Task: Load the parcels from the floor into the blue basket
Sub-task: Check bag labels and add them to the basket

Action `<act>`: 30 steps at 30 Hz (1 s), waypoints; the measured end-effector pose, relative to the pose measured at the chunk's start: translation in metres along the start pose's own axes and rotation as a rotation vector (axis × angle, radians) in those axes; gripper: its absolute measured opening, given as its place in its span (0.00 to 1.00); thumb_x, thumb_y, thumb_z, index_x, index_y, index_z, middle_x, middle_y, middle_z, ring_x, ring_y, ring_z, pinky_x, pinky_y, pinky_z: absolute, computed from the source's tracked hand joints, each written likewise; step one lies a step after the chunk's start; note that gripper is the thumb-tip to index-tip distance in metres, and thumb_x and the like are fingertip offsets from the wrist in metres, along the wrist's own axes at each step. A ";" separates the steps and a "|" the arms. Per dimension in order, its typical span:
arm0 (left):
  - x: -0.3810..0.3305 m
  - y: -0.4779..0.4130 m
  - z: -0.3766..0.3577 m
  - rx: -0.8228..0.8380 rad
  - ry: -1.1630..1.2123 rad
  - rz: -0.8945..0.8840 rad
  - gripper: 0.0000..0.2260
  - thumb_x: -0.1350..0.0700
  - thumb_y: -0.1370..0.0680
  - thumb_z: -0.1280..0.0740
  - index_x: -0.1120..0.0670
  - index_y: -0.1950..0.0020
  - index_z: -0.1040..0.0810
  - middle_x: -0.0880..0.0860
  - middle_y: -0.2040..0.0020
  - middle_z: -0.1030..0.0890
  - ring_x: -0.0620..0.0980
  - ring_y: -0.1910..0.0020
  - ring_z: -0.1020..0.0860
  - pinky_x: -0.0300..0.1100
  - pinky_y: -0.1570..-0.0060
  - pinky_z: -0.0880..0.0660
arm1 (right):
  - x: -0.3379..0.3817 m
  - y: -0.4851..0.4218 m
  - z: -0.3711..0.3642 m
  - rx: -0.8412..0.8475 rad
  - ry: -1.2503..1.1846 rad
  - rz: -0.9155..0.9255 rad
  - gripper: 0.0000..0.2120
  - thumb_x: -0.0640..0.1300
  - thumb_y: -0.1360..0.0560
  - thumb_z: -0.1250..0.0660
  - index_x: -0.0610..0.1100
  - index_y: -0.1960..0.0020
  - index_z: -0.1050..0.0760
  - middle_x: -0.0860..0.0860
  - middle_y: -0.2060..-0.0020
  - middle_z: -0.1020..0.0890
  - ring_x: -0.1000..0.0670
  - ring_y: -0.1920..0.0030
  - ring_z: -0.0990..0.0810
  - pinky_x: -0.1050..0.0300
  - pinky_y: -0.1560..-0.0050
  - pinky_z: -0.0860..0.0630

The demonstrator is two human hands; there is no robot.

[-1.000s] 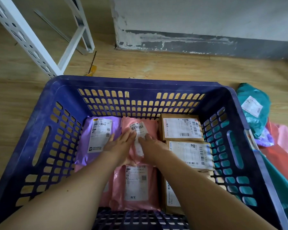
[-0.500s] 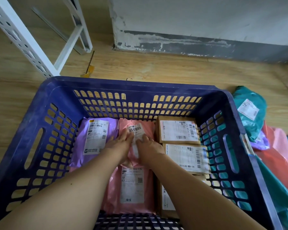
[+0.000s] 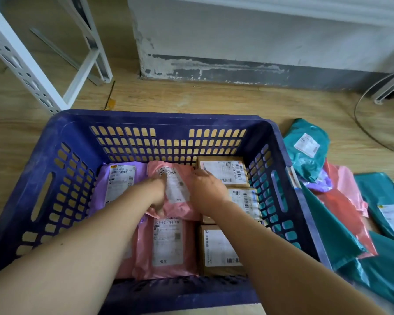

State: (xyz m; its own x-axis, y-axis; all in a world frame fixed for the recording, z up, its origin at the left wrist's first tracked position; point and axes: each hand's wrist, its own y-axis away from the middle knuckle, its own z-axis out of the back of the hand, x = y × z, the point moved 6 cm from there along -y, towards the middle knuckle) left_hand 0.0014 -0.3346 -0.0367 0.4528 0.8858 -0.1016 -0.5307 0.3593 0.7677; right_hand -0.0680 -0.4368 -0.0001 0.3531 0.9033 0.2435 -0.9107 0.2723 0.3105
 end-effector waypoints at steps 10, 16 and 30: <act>-0.063 0.071 0.041 -0.454 -0.079 -0.310 0.26 0.66 0.26 0.38 0.53 0.29 0.34 0.51 0.30 0.32 0.53 0.35 0.30 0.51 0.37 0.29 | -0.035 0.068 0.063 -0.258 -0.167 -0.131 0.22 0.35 0.26 0.39 0.44 0.33 0.28 0.49 0.35 0.26 0.47 0.35 0.29 0.54 0.40 0.29; -0.104 0.113 0.056 -0.591 -0.022 -0.481 0.21 0.65 0.25 0.37 0.53 0.32 0.29 0.51 0.34 0.29 0.50 0.40 0.27 0.46 0.42 0.26 | -0.058 0.108 0.096 -0.441 -0.250 -0.204 0.18 0.36 0.26 0.38 0.45 0.38 0.23 0.49 0.39 0.22 0.49 0.39 0.27 0.58 0.42 0.31; -0.210 0.168 0.057 -0.779 -0.022 -0.772 0.15 0.58 0.23 0.37 0.52 0.36 0.26 0.50 0.35 0.27 0.52 0.39 0.27 0.49 0.43 0.28 | -0.150 0.183 0.124 -0.580 -0.329 -0.465 0.16 0.35 0.28 0.39 0.45 0.45 0.19 0.46 0.45 0.18 0.44 0.44 0.22 0.55 0.44 0.28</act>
State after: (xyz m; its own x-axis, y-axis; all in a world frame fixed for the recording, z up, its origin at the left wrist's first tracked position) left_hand -0.1422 -0.4772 0.1499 0.8665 0.3399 -0.3656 -0.4023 0.9091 -0.1085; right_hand -0.2611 -0.5632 0.1345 0.6849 0.5365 0.4930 -0.5898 0.8055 -0.0572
